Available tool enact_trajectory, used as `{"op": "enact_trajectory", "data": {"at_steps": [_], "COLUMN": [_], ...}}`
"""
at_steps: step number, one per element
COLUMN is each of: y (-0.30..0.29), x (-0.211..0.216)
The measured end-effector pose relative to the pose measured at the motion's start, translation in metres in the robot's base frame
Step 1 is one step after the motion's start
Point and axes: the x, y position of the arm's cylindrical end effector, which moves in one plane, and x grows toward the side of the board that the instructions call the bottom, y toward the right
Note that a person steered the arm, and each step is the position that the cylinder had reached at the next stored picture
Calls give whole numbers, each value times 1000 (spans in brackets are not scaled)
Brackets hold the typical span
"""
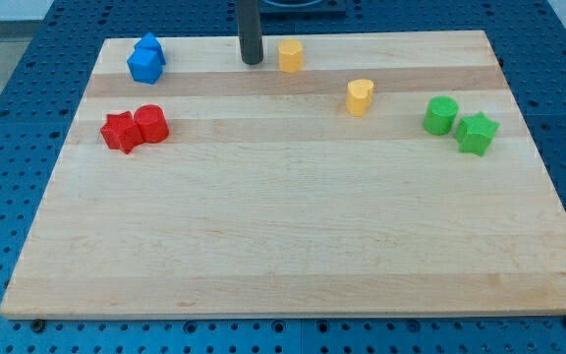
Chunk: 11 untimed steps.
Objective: Move the yellow hexagon towards the yellow heart
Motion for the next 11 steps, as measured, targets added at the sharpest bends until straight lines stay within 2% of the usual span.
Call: {"op": "enact_trajectory", "data": {"at_steps": [1, 4, 9, 11], "y": [15, 64, 111, 111], "x": [-12, 28, 14, 44]}}
